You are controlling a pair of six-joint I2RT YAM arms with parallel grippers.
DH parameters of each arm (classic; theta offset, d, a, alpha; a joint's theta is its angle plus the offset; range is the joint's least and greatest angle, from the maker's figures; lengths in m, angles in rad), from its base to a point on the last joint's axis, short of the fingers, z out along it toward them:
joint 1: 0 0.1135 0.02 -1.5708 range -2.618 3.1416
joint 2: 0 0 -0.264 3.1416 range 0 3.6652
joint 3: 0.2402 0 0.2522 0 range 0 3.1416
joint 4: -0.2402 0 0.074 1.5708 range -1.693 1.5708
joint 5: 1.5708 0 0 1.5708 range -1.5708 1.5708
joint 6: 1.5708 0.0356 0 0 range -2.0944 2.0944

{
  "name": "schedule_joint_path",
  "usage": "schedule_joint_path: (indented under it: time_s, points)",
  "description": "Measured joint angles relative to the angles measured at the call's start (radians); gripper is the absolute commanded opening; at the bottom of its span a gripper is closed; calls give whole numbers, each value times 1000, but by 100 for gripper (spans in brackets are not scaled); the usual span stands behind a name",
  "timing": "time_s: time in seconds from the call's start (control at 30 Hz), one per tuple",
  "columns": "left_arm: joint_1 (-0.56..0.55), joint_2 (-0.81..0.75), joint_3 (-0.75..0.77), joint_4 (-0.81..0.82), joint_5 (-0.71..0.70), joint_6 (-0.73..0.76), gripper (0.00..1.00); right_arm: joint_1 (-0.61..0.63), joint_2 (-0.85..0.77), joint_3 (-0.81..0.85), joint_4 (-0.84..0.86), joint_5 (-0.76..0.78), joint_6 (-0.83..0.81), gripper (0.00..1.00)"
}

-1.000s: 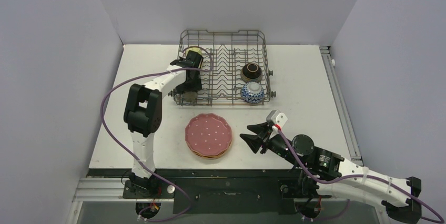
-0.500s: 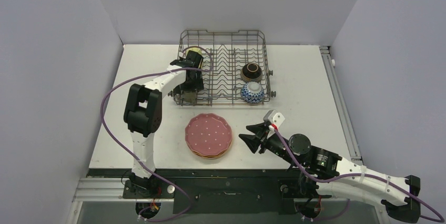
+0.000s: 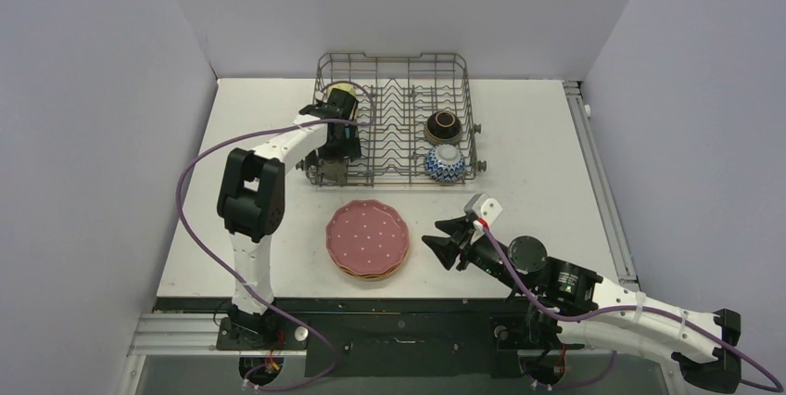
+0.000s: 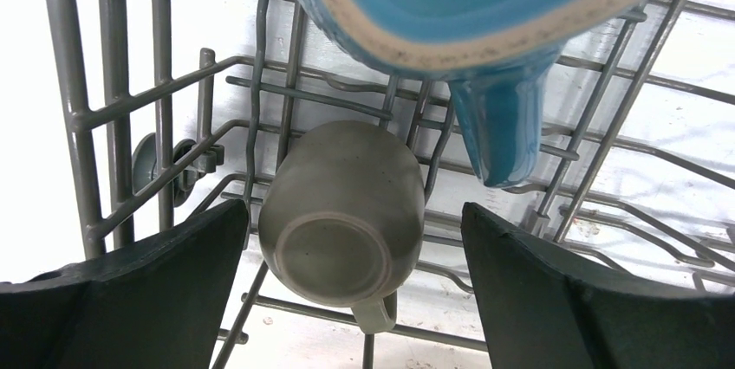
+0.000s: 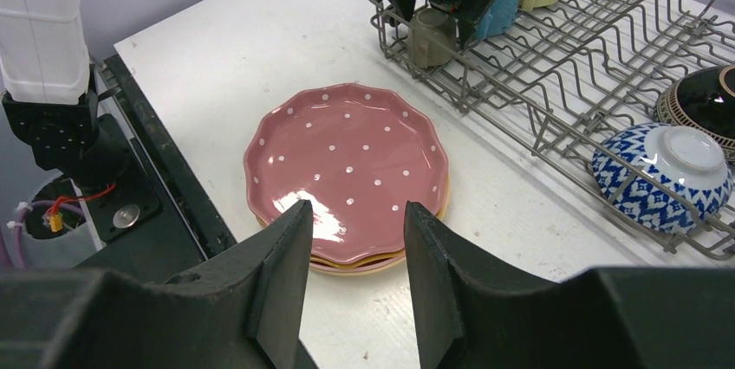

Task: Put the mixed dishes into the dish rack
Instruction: Turn the cup upside down in the dish rack, then move the plate to the center of the board.

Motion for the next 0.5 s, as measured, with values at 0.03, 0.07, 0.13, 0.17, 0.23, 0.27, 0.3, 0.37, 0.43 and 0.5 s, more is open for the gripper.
schedule_joint_path:
  time_s: [0.03,0.07,0.13,0.17,0.23,0.27,0.3,0.37,0.43,0.5]
  points:
    - [0,-2,0,0,2,0,91,0,0,0,-3,3,0,40]
    - [0,-6,0,0,5,0,91,0,0,0,-6,6,0,39]
    - [-2,-18,0,-1,7,2,91,0,0,2,-13,11,0,39]
    - [-2,-27,0,-1,8,2,91,0,0,3,-17,15,0,39]
    - [-3,-47,0,-1,9,4,92,0,0,7,-26,23,0,39]
    - [-5,-57,0,-1,9,5,92,0,-1,9,-29,29,0,39]
    - [-6,-68,0,-1,9,5,92,0,-1,12,-33,35,0,39]
    - [-8,-84,0,-2,9,5,92,0,-2,19,-43,49,0,39]
    - [-12,-100,1,-5,8,5,91,0,-2,29,-60,66,0,39]
    - [-16,-114,6,-14,8,6,91,0,-1,42,-79,85,0,39]
